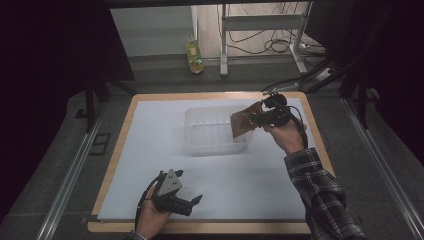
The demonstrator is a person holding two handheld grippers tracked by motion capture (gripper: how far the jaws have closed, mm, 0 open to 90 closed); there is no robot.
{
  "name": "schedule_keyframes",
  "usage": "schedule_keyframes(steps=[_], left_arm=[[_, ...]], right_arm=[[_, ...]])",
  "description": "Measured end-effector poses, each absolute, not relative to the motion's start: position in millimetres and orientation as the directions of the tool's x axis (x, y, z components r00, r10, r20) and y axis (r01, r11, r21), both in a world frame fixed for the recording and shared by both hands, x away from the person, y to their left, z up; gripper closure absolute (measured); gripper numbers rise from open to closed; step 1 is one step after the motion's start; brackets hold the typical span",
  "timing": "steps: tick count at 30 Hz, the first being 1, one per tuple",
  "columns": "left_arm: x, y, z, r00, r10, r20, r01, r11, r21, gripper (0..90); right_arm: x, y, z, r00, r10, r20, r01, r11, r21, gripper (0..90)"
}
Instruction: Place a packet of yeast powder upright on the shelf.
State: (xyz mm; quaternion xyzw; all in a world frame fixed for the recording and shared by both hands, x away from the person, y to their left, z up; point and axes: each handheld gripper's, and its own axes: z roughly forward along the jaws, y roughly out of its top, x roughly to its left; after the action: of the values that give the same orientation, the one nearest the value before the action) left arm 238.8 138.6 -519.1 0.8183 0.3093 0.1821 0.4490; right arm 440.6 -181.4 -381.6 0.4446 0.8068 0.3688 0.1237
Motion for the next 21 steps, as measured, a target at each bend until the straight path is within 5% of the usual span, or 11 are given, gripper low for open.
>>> schedule_keyframes(steps=[21], left_arm=[[238.5, 136.5, -519.6, 0.752, 0.658, 0.032, 0.332, -0.421, 0.844, 0.0]], right_arm=[[472.0, -160.7, -394.3, -0.549, 0.808, 0.216, 0.618, 0.218, 0.755, 64.6]])
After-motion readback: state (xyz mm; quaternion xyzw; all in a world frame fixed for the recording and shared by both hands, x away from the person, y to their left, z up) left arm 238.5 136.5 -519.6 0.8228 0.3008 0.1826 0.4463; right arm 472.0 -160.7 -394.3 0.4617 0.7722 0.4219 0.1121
